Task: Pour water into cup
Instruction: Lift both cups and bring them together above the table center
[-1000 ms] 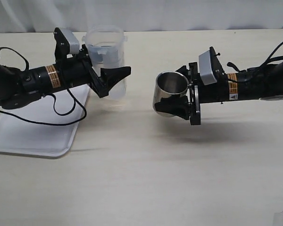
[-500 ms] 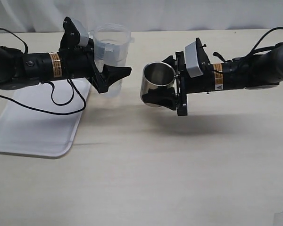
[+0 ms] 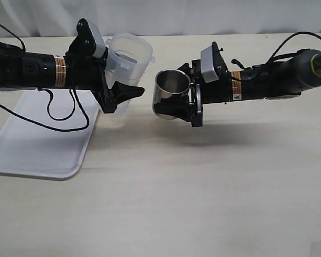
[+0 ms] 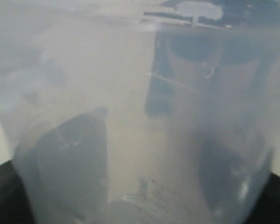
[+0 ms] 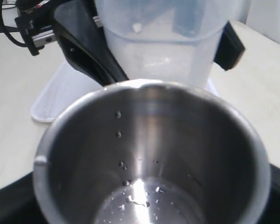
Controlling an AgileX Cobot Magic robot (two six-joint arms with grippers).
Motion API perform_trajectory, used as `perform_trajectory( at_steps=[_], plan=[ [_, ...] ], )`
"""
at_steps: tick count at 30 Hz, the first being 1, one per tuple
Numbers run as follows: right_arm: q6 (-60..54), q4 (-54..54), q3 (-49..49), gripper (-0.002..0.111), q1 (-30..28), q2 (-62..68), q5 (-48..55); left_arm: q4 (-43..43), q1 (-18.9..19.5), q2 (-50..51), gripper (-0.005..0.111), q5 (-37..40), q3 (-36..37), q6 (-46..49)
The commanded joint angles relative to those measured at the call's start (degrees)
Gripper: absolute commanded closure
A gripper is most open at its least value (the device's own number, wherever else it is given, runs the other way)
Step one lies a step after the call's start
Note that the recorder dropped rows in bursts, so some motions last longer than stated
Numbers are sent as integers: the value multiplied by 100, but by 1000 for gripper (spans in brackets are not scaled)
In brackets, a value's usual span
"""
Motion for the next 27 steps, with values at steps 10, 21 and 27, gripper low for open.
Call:
perform_trajectory(
  at_steps=[10,21,27],
  plan=[
    [214,-226,-162,104,347,14,877,151,-13,-89,107,159,-48,121],
    [299,-139,-366,104,559,242,747,132,-13,-89,107,273,-48,897],
    [341,-368,-366,104,597,242,687,-372,-13,-89,107,520,-48,1263]
  ],
)
